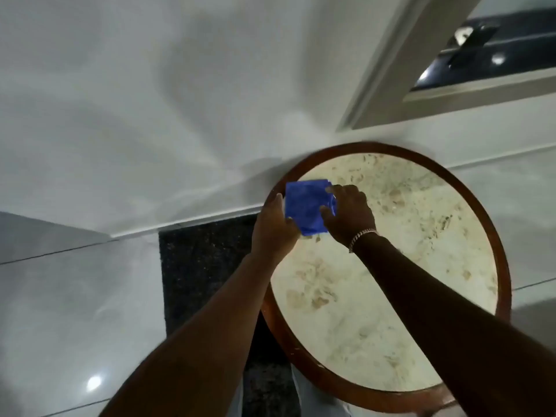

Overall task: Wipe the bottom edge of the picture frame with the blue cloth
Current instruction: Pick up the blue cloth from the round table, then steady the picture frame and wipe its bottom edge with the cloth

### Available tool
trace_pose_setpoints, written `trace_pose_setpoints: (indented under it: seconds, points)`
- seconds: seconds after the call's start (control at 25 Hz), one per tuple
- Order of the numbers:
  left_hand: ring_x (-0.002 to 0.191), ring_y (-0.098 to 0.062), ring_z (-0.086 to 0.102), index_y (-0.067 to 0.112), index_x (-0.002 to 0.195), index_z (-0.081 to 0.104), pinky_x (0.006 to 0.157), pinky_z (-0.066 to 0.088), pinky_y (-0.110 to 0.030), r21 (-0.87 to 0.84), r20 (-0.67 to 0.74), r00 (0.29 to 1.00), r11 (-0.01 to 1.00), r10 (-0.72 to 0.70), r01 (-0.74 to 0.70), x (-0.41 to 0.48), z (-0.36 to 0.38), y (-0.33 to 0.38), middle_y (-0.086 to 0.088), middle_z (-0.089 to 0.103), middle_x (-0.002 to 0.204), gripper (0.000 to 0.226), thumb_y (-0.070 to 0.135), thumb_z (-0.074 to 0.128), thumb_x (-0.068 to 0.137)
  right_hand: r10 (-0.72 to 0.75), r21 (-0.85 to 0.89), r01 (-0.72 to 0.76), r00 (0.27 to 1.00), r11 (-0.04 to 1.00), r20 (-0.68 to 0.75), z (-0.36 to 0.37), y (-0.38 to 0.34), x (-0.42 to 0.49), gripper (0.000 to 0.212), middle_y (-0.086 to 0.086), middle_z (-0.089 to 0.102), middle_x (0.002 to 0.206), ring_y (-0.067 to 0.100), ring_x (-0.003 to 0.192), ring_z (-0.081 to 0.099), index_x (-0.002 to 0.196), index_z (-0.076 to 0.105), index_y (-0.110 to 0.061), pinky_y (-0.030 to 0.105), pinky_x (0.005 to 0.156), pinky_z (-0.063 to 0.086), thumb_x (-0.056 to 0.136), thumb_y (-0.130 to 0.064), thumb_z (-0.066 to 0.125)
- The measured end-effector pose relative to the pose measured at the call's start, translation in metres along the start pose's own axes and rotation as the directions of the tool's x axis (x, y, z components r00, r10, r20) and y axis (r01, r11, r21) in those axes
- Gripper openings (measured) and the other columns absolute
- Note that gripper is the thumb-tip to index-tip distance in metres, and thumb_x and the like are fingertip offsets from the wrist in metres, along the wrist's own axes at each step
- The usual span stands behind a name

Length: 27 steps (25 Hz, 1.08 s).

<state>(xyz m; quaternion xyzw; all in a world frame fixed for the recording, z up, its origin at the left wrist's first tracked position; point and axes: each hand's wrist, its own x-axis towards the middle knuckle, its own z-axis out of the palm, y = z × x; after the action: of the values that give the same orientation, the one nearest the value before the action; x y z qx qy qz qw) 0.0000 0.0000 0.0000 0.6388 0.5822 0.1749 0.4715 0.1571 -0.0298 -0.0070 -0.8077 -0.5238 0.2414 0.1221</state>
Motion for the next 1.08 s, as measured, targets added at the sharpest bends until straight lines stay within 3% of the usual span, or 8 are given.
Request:
trace_pose_setpoints:
  seconds: [0.16,0.28,0.48,0.56,0.68,0.84,0.96,1.08]
  points:
    - [0.081,-0.013,0.063,0.014,0.109,0.057,0.064,0.046,-0.009,-0.1,-0.063,0.985,0.983,-0.163,0.156,0.035,0.038,-0.02,0.002,0.067,0.094,0.039,-0.004,0.051,0.074,0.141,0.092,-0.136,0.988,0.986,-0.054,0.043,0.017,0.018,0.063,0.019,0.043,0.141,0.04,0.124,0.048,0.147,0.031,-0.021,0.052,0.095,0.05,0.092,-0.032,0.061]
    - [0.062,-0.008,0.053,0.014,0.087,0.058,0.045,0.041,-0.008,-0.217,-0.086,0.954,0.94,-0.288,0.264,0.049,0.046,-0.025,0.007,0.057,0.07,0.019,-0.001,0.054,0.076,0.237,0.307,-0.215,0.971,0.927,-0.035,0.056,0.014,0.033,0.077,0.023,0.052,0.135,0.041,0.118,0.055,0.15,0.023,-0.017,0.047,0.095,0.05,0.085,-0.014,0.065]
    - [0.084,-0.026,0.065,0.009,0.095,0.068,0.083,0.059,-0.05,-0.455,-0.026,0.9,0.807,-0.435,0.377,0.047,0.011,0.002,-0.01,0.068,0.092,0.019,0.001,0.057,0.082,0.264,0.543,-0.265,0.961,0.797,0.081,0.03,-0.02,0.026,0.063,0.02,0.057,0.133,0.037,0.118,0.056,0.139,0.043,-0.006,0.035,0.09,0.047,0.08,0.007,0.059]
    - [0.08,-0.025,0.063,0.02,0.078,0.062,0.084,0.058,-0.054,-0.537,-0.054,0.914,0.783,-0.402,0.313,0.037,-0.023,0.021,-0.003,0.064,0.081,0.022,-0.001,0.058,0.083,0.194,0.641,-0.17,0.98,0.748,0.033,0.0,-0.047,0.02,0.058,0.014,0.06,0.129,0.031,0.117,0.057,0.132,0.049,-0.007,0.03,0.09,0.047,0.078,0.01,0.059]
    - [0.092,-0.03,0.067,0.015,0.092,0.061,0.08,0.057,-0.047,-0.605,-0.069,0.96,0.776,-0.272,0.176,0.019,-0.089,0.054,-0.008,0.068,0.098,0.016,0.0,0.061,0.085,0.066,0.789,-0.009,0.997,0.614,-0.041,-0.056,-0.1,0.008,0.056,-0.001,0.063,0.111,0.021,0.107,0.058,0.122,0.056,-0.018,0.018,0.078,0.049,0.077,0.015,0.06]
    - [0.089,-0.032,0.069,0.01,0.098,0.055,0.073,0.055,-0.042,-0.713,-0.129,0.992,0.694,0.012,-0.101,-0.012,-0.193,0.123,-0.013,0.071,0.101,0.022,-0.005,0.064,0.084,-0.111,0.888,0.211,0.977,0.408,-0.181,-0.15,-0.19,-0.019,0.054,0.012,0.069,0.107,0.023,0.094,0.063,0.104,0.063,-0.03,0.029,0.073,0.05,0.069,0.012,0.064]
    - [0.09,-0.033,0.073,0.022,0.098,0.059,0.067,0.06,-0.041,-0.655,-0.285,0.929,0.66,0.235,-0.368,-0.04,-0.266,0.195,-0.009,0.076,0.102,0.031,0.008,0.076,0.077,-0.196,0.82,0.473,0.881,0.321,-0.431,-0.223,-0.261,-0.043,0.051,0.01,0.071,0.101,0.018,0.087,0.064,0.108,0.065,-0.027,0.033,0.072,0.054,0.064,-0.002,0.062]
    - [0.09,-0.028,0.074,0.03,0.096,0.061,0.065,0.062,-0.035,-0.577,-0.435,0.797,0.549,0.419,-0.604,-0.069,-0.331,0.263,-0.007,0.076,0.105,0.029,0.014,0.075,0.075,-0.235,0.643,0.721,0.693,0.259,-0.682,-0.286,-0.328,-0.067,0.047,-0.013,0.066,0.117,0.009,0.104,0.063,0.116,0.061,-0.029,0.028,0.081,0.056,0.073,-0.011,0.064]
